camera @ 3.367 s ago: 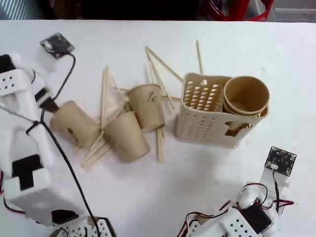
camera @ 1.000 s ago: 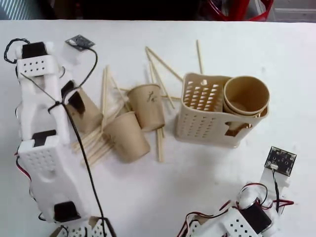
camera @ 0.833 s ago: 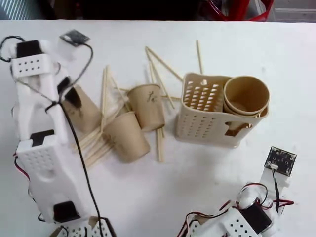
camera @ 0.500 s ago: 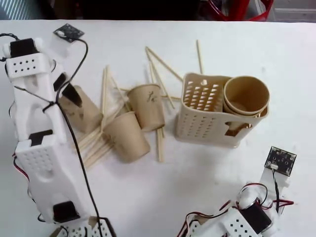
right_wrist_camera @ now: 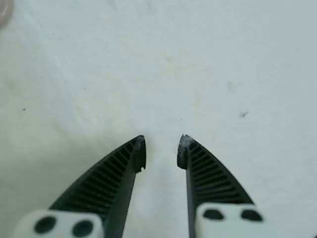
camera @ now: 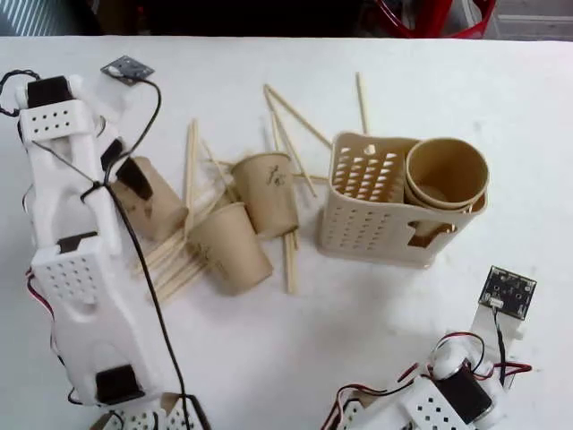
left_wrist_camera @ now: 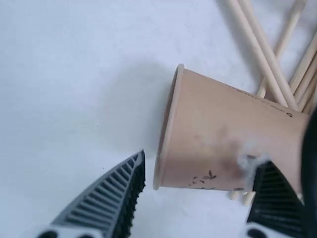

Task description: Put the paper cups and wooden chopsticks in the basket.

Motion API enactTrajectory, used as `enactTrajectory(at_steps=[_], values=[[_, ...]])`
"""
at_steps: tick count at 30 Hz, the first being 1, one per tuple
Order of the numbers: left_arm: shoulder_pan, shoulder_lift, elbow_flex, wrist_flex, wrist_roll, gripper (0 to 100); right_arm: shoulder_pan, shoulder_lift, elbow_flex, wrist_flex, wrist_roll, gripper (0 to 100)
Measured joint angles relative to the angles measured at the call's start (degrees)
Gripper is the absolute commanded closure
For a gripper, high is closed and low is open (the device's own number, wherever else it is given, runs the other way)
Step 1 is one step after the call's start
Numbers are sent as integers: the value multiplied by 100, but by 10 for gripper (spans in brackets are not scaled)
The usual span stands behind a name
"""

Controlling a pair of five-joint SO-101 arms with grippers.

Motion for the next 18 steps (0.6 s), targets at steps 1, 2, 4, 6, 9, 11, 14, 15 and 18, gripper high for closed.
enactTrajectory(at_steps=[1,2,4,6,9,11,14,15,18], values=[[0,9,0,0,0,662,0,0,0,0,0,879],[0,35,0,0,0,662,0,0,0,0,0,879],[0,62,0,9,0,662,0,0,0,0,0,879],[0,70,0,9,0,666,0,0,0,0,0,879],[-9,141,35,62,9,736,0,0,0,0,0,879],[-9,149,44,70,9,788,0,0,0,0,0,879],[35,141,44,79,9,832,0,0,0,0,0,879],[35,141,44,79,9,838,0,0,0,0,0,879],[35,141,44,79,9,859,0,0,0,0,0,879]])
